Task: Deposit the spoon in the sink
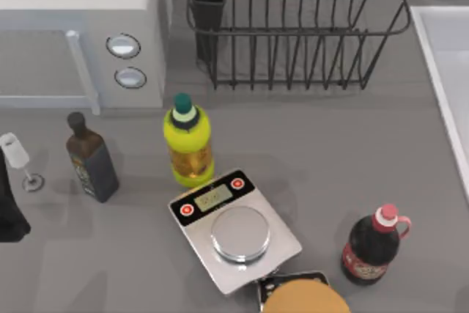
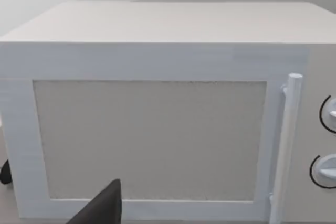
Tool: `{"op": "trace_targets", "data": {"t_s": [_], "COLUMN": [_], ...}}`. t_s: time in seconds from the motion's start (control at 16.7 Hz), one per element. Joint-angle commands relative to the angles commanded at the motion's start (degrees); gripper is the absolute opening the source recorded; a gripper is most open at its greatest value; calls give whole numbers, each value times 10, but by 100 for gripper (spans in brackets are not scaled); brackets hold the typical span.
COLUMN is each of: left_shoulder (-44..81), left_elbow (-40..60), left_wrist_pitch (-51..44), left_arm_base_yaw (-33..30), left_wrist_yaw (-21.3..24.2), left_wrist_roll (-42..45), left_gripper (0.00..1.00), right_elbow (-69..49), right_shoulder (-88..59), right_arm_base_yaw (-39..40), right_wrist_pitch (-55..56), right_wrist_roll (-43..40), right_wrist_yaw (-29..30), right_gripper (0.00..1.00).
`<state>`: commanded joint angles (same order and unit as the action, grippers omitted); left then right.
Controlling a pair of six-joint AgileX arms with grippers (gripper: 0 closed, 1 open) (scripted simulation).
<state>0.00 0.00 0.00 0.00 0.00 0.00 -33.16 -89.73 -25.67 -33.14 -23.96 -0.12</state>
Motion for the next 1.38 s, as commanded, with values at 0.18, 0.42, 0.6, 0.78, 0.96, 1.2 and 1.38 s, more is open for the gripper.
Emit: {"op": "trace_targets", "data": {"t_s": [0.18,0.42,0.6,0.78,0.96,1.2,1.38], "left_shoulder": [0,0,0,0,0,0,0], "left_elbow": [0,0,0,0,0,0,0], "left_wrist_pitch": [0,0,0,0,0,0,0], "left_arm_base_yaw": [0,0,0,0,0,0,0], "left_wrist_yaw": [0,0,0,0,0,0,0], "left_wrist_roll": [0,0,0,0,0,0,0], "left_gripper": [100,100,100,100,100,100,100], "right_elbow": [0,0,0,-24,-42,-104,-155], "right_shoulder": [0,0,0,42,49,83,115], "right_arm_base_yaw": [0,0,0,-2,-4,-5,-6], "right_wrist_pitch": [0,0,0,-49,-72,-176,-266], "right_wrist_roll": [0,0,0,-2,-3,-6,-7], "right_wrist_yaw": [0,0,0,-7,-7,-8,-8], "right_gripper": [10,0,0,0,0,0,0]}}
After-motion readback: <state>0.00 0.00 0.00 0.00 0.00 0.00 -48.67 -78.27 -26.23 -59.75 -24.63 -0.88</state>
